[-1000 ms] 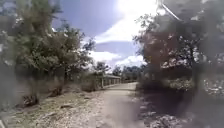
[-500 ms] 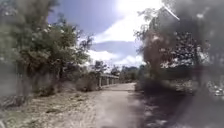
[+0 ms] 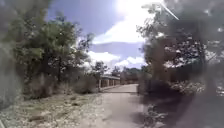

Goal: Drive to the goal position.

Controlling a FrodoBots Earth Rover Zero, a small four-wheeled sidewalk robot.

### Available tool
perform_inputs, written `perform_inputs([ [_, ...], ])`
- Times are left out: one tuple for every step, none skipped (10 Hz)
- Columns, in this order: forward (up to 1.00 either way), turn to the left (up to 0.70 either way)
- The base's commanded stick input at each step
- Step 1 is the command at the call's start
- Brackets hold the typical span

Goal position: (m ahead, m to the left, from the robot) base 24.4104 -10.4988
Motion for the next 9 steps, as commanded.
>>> perform_inputs([
  [0.7,0.0],
  [0.7,0.0],
  [0.7,0.0],
  [0.7,0.0],
  [0.7,0.0],
  [0.7,0.0],
  [0.7,0.0],
  [0.7,0.0],
  [0.7,0.0],
])
